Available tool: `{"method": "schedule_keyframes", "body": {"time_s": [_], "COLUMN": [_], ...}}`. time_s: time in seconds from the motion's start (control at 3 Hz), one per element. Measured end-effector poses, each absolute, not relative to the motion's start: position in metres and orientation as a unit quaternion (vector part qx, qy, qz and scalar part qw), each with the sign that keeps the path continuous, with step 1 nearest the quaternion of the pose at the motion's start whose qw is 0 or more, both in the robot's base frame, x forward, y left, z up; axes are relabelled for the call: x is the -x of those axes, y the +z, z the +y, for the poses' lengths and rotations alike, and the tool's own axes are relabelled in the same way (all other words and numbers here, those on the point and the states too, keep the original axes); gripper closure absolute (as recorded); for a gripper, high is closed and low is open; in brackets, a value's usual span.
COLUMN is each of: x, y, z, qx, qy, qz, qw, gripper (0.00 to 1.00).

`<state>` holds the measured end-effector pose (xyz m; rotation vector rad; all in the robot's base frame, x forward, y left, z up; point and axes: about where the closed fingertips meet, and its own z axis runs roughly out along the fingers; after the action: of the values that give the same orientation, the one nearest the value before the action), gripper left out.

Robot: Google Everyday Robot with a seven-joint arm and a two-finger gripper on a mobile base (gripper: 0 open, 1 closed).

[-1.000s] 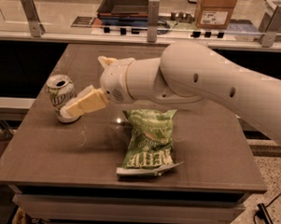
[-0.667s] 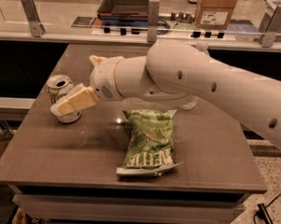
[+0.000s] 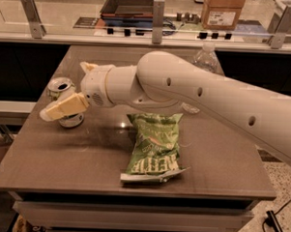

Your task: Knock 7up can over

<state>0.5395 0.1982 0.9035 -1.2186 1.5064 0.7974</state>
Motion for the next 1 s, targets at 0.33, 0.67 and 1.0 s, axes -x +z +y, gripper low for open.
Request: {"method": "schedule_keyframes", "body": {"time_s": [0.33,0.67,1.0], "x": [-0.5336,-0.5295,-0.5283], "y": [0.8938,0.8856,0.8870], "z": [0.2046,0.2086,0.2103], "qx": [0.491,0.487,0.489], "qy": [0.338,0.340,0.340], "qz": [0.626,0.628,0.627], "qw": [0.503,0.503,0.503], "gripper": [0.00,0.00,0.17]}}
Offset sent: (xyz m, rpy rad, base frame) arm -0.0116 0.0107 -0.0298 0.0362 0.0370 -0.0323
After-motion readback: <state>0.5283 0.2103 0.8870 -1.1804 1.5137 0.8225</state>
